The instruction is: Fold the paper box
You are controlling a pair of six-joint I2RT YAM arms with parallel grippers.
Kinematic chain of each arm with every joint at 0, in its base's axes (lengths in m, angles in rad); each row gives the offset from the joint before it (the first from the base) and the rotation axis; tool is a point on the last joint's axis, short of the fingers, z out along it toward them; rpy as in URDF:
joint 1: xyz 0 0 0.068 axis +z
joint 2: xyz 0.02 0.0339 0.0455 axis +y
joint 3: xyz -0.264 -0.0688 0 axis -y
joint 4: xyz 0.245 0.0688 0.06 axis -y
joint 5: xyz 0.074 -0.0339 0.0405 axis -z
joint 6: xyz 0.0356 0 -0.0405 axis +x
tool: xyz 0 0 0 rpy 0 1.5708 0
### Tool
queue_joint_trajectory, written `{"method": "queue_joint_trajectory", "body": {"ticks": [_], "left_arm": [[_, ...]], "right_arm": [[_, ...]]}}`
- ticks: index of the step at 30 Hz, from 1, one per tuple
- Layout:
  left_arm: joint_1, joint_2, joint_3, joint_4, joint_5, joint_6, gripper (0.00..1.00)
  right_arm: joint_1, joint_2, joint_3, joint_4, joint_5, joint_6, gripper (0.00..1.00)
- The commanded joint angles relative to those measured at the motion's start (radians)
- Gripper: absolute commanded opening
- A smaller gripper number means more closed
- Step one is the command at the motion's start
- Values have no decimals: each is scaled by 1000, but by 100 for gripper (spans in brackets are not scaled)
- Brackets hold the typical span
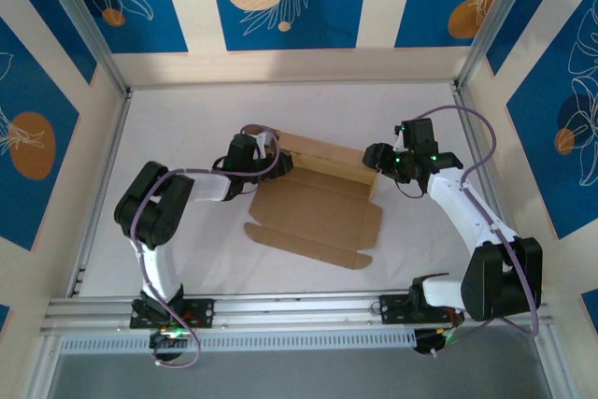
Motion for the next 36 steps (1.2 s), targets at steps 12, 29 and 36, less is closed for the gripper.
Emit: {"method": "queue_joint_trajectory", "body": {"ticks": [12, 29, 36], "left_arm": [[-37, 81, 98, -213, -60, 41, 48], [-95, 144, 231, -562, -254, 116, 49], [-97, 115, 209, -578, -243, 113, 49]], "right_arm": [[15, 39, -1, -112, -1, -19, 63], [27, 44, 6, -131, 21, -19, 63], [27, 44, 29, -153, 35, -35, 63]]}}
